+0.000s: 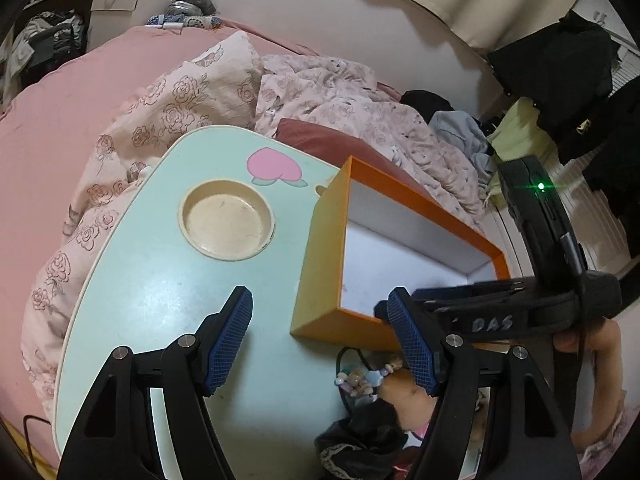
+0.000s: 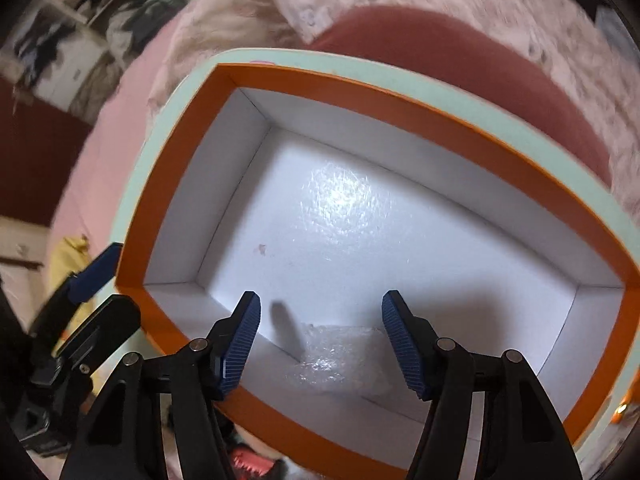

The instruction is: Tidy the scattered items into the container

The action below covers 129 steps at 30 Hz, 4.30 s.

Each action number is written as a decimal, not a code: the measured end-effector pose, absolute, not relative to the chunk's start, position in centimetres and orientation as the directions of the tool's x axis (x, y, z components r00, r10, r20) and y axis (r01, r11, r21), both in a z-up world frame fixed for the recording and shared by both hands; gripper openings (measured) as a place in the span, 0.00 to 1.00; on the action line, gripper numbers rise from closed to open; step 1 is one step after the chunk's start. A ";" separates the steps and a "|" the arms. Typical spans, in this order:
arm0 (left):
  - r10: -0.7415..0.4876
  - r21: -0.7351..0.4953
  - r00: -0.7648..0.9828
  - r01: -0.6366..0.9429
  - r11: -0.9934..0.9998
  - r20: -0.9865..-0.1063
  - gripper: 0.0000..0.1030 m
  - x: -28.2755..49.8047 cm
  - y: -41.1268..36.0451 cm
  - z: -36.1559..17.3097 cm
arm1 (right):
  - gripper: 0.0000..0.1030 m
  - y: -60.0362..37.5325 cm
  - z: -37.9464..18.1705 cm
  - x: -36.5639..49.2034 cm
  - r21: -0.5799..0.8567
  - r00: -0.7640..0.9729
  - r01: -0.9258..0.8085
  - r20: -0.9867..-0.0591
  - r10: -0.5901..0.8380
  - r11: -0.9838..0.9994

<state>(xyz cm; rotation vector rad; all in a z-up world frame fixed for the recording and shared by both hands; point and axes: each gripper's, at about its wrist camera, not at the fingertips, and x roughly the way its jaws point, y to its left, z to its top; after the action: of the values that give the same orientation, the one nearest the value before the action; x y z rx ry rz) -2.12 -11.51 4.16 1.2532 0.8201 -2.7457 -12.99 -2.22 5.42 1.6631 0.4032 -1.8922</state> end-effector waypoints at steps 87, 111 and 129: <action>0.082 -0.107 -0.572 0.011 -0.994 -0.816 0.75 9.4 -3.3 0.3 | 0.88 16.9 3.5 10.3 0.009 -0.576 0.371 -0.782 -0.238 -0.929; -0.008 -0.020 -0.628 0.037 -0.999 -0.778 0.91 9.4 -2.3 -1.0 | 0.96 16.6 3.4 9.9 -0.023 -0.576 0.367 -0.791 -0.208 -0.930; -0.008 -0.020 -0.629 0.037 -0.999 -0.778 0.91 9.4 -2.3 -1.0 | 0.96 16.7 3.3 9.9 -0.023 -0.576 0.368 -0.790 -0.209 -0.930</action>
<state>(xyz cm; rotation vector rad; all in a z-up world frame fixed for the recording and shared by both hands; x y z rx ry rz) 9.39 -2.30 -0.99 1.3426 0.0531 -2.8122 9.95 16.65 3.32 1.2273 0.2635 -2.5178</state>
